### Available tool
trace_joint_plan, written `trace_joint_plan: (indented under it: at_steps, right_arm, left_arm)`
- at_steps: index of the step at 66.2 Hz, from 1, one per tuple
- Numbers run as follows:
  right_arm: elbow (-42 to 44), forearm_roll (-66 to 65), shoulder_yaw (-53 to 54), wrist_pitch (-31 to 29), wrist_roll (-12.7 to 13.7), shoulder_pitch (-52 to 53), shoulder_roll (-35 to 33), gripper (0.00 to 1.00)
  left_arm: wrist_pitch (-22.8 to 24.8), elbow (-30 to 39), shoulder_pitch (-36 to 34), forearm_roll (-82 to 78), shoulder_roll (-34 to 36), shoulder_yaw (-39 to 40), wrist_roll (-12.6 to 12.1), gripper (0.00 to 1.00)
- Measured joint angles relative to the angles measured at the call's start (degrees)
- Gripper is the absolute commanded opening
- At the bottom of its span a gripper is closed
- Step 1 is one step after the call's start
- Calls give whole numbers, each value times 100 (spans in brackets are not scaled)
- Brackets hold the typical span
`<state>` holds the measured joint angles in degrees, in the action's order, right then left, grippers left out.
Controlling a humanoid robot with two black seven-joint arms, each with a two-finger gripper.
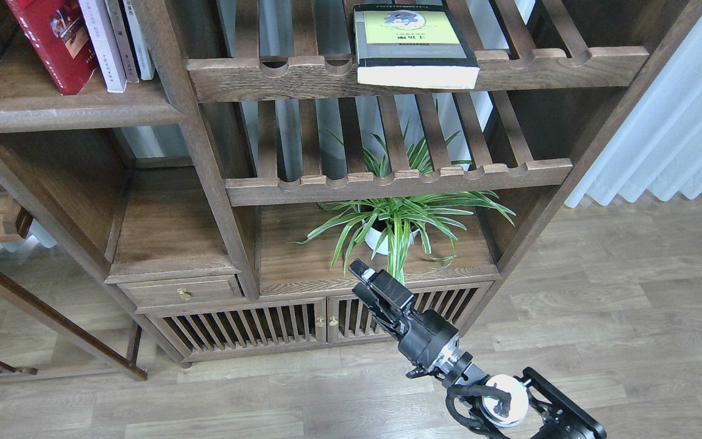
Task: Organize books on shelf
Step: 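Release the red book on the upper shelf and withdraw the left arm, then lower the left arm and raise the right gripper toward the grey book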
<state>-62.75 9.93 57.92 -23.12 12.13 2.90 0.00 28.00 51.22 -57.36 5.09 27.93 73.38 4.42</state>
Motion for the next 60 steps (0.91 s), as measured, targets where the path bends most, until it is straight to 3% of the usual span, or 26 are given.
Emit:
trace_joint_plan:
  at_steps: [18, 34, 48, 60]
  right_arm:
    - [0, -2, 0, 0, 0, 9, 1, 88]
    - [-15, -3, 0, 0, 0, 30, 0, 88]
    - [-34, -1, 16, 0, 0, 35, 0, 89]
    - [-44, 0, 14, -36, 0, 22, 0, 89]
  left_arm:
    - [0, 1126, 251, 433, -33, 32, -3, 81]
    - [0, 2186, 1062, 448, -98, 41, -45, 83]
    - [0, 2737, 1808, 422, -160, 19, -88, 83]
    - [0, 2803, 1949, 408, -204, 77, -99, 83]
